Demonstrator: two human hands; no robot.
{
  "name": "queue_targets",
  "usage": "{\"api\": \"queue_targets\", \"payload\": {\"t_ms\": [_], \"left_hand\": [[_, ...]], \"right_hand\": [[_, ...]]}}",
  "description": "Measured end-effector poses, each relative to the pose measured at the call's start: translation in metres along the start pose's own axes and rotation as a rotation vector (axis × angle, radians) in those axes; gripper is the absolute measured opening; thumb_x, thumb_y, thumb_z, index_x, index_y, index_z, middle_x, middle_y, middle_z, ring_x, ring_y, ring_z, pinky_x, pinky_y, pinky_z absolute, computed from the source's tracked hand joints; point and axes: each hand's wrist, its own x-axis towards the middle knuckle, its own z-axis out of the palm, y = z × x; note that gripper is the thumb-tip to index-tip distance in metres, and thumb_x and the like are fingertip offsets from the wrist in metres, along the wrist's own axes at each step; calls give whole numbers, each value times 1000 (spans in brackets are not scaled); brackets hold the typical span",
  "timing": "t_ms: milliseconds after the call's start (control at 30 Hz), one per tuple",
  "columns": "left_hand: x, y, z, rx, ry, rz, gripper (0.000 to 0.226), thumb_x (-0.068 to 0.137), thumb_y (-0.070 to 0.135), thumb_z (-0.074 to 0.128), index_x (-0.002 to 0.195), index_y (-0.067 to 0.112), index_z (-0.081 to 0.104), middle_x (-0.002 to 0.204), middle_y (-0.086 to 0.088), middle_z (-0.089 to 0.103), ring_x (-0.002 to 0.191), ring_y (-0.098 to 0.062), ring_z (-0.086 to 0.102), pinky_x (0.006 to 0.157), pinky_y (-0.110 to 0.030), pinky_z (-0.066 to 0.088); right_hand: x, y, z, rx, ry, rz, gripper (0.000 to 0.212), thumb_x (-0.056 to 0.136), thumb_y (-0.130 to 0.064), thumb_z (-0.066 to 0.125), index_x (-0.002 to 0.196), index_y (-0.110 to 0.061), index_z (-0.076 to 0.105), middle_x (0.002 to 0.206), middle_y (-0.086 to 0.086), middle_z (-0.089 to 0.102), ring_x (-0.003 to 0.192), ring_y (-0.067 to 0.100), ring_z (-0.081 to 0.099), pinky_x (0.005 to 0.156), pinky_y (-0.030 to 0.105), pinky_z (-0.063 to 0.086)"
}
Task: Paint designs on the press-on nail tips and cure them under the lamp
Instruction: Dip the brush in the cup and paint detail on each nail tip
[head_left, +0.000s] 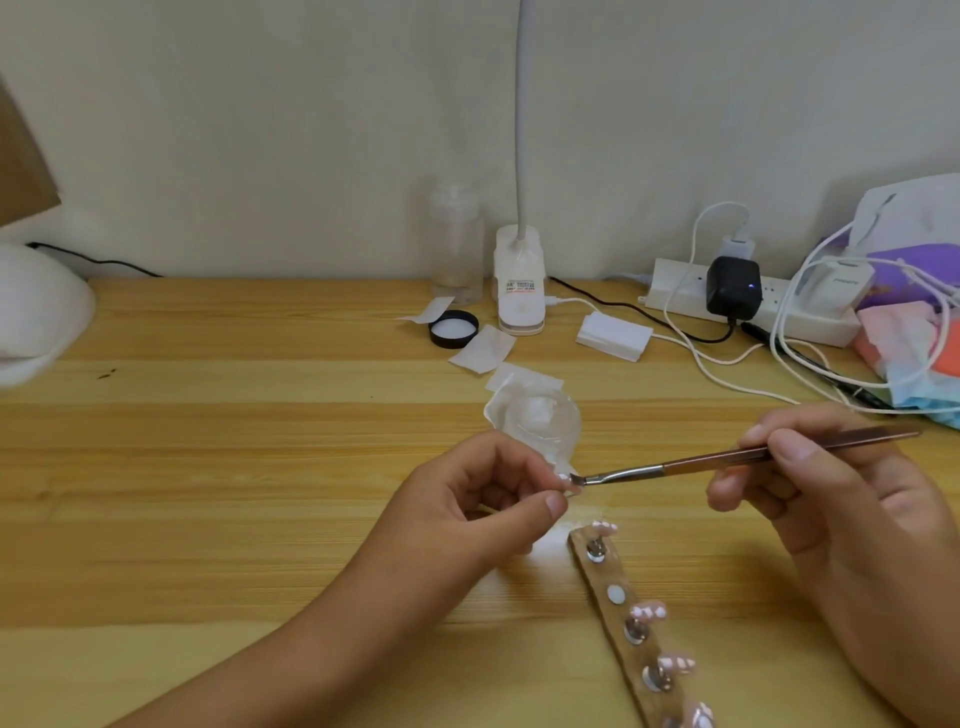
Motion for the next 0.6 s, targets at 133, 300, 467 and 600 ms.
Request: {"api": "queue_targets", "payload": {"t_ms": [133,300,467,600], "left_hand": [[-1,-1,0,27,-21,10,10,71,37,72,78,31,70,80,10,66,71,-3,56,65,-15,46],[-1,-2,0,34,-16,-2,8,73,34,72,78,30,69,83,9,68,74,-3,58,65,-15,48],[-1,1,1,-41,-13,-23,4,77,20,70,77,23,70,86,11,73,75,-2,62,65,-15,51],[0,2,1,-81,-8,-26,9,81,12,72,78,21,70,83,8,73,73,-2,64,66,-17,53]], "right_hand": [[1,1,-1,-35,0,-5,41,72,-59,76,84,-20,69,62,6,64,62,18,65,65,20,55],[1,5,-4,-45,-5,-27,31,75,-51,76,81,-21,68,61,5,61,60,17,63,63,19,53],[1,8,-8,-23,-34,-65,13,78,-30,59,74,-21,68,59,3,59,54,16,59,58,17,51],[1,7,-8,11,-57,-93,15,78,-25,55,75,-22,69,61,4,60,56,17,61,61,19,52]]}}
